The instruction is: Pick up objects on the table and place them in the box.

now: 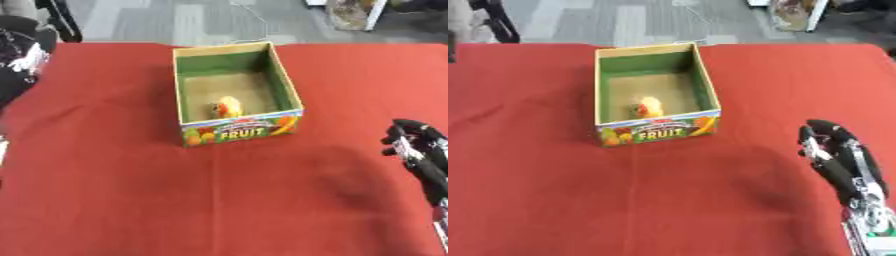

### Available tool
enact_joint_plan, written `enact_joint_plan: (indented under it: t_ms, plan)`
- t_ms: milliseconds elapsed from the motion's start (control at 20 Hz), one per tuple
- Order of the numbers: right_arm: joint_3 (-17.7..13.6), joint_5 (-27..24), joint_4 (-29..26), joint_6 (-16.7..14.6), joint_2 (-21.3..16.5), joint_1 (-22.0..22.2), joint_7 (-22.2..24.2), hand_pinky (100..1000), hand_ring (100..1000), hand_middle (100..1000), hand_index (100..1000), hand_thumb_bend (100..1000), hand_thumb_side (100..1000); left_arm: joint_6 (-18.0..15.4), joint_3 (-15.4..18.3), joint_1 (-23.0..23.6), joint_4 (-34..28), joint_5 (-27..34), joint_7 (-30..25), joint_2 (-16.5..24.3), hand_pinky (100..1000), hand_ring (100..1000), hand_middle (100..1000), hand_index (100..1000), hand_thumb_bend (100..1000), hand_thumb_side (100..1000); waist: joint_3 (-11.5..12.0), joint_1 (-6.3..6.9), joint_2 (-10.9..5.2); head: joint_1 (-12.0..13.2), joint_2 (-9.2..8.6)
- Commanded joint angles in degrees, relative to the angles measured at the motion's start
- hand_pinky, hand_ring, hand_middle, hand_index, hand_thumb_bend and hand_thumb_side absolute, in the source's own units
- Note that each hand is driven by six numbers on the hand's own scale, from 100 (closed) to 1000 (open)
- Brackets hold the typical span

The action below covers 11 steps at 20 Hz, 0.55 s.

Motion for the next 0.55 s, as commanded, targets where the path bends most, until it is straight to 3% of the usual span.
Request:
enact_joint_plan:
  t_ms: [50,550]
  plan:
    - [-0.60,0.01,-0.79,-0.12,-1.08,-0.30,-0.29,559,633,610,757,235,402,1.12,1.62,0.90,-1.82,0.17,-0.20,-0.53,498,507,524,653,437,410,0.11,0.07,-0.62,-0.22,-0.08]
    - [-0.77,0.00,-0.77,-0.06,-0.98,-0.20,-0.42,559,633,610,757,239,402,2.92,2.09,3.09,-2.32,1.15,-1.46,-3.28,496,504,520,652,412,418,0.41,0.25,-0.52,-0.30,0.09]
